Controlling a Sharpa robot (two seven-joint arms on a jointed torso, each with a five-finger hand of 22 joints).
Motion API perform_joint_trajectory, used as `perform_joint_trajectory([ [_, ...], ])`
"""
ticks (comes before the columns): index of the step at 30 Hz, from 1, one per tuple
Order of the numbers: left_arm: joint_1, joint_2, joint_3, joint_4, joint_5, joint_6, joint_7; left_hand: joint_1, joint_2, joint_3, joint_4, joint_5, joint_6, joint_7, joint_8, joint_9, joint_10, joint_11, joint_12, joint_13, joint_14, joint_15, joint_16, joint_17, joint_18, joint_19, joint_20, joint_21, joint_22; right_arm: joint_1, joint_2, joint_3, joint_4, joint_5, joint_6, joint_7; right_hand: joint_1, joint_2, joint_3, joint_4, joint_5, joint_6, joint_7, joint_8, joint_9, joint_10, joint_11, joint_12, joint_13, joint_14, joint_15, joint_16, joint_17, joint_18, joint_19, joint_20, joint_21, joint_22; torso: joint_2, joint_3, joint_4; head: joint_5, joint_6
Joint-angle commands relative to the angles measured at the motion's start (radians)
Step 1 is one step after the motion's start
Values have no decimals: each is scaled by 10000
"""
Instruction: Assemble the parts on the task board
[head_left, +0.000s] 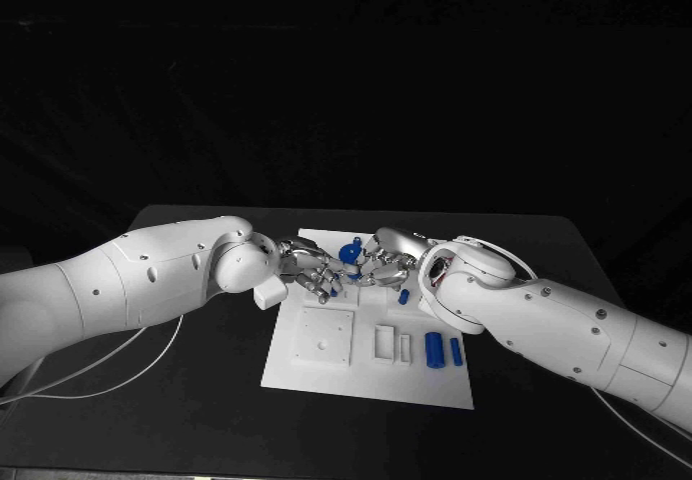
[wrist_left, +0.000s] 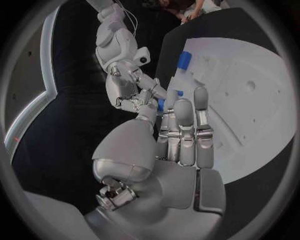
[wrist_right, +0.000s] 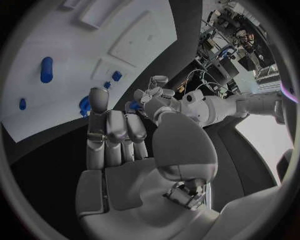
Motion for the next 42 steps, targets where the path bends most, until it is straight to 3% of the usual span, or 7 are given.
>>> perform_joint_trajectory([
  [1,5,36,8,19,11,99,70,72,41,34,-26,66,4,55,-20,-36,-96,-3,53,8,-45,29,68,6,43,-15,-5,0,156,-3,12,3,41,-42,155,74,-25,105,41,-26,-13,683,-152,43,12,3,-65,-58,13,11,-47,-63,323,80,69,0,-62,9,1,-3,2,3,-9],
  [20,5,75,8,15,13,144,105,263,390,333,-360,338,45,6,57,-228,-56,-20,45,-29,-41,18,93,9,47,-28,-10,27,167,-3,34,3,34,-33,199,88,-25,105,41,-26,-13,683,-152,43,12,3,-65,-58,13,11,-47,-63,323,80,69,0,-62,9,-3,0,-3,5,-17],
  [27,5,118,7,15,27,-38,279,329,455,709,-788,1480,116,-87,358,153,210,-97,-79,-146,44,-51,159,44,25,1,-74,115,197,-3,52,3,28,-11,182,101,-32,114,24,-41,-3,681,-151,43,12,-4,-64,-75,4,4,-46,-77,317,84,81,1,-172,65,-3,2,-7,7,-22],
  [30,6,129,7,25,46,-167,380,185,496,937,-909,1914,249,-166,680,652,437,-163,-118,-192,89,-103,206,72,11,17,-119,199,209,-3,54,3,18,-5,180,100,-37,109,15,-38,5,675,-149,42,11,-10,-60,-87,-4,1,-46,-85,313,83,84,2,-170,76,-3,2,-7,7,-22],
  [37,6,131,6,79,80,-365,541,-659,146,1995,-1307,3618,75,-343,1439,3103,718,-280,32,-12,167,-238,401,255,-53,-51,-257,603,220,-3,50,3,-32,2,116,92,-23,102,-17,1,1,612,-135,43,11,-62,-41,-182,-75,-39,-35,-159,277,117,58,14,-285,85,-3,1,-9,-5,-31],
  [40,6,131,6,117,77,-509,650,-1055,46,2410,-1478,4223,50,-369,1560,3970,686,-404,362,244,174,-263,494,393,-67,-94,-309,812,224,-3,47,3,-43,33,121,105,-23,45,-124,38,87,572,-127,42,10,-111,-29,-295,-168,-80,-26,-240,233,139,38,28,-361,90,2,1,-11,-11,-33],
  [42,6,128,6,139,76,-636,731,-1420,82,2798,-1685,4364,102,-393,1361,4661,533,-381,680,497,174,-283,481,493,-59,-197,-324,1077,207,-3,41,3,-54,91,119,116,-53,-20,-306,90,229,476,-112,36,2,-168,-12,-390,-243,-129,-11,-345,179,149,6,41,-457,77,0,1,-12,-18,-33],
])
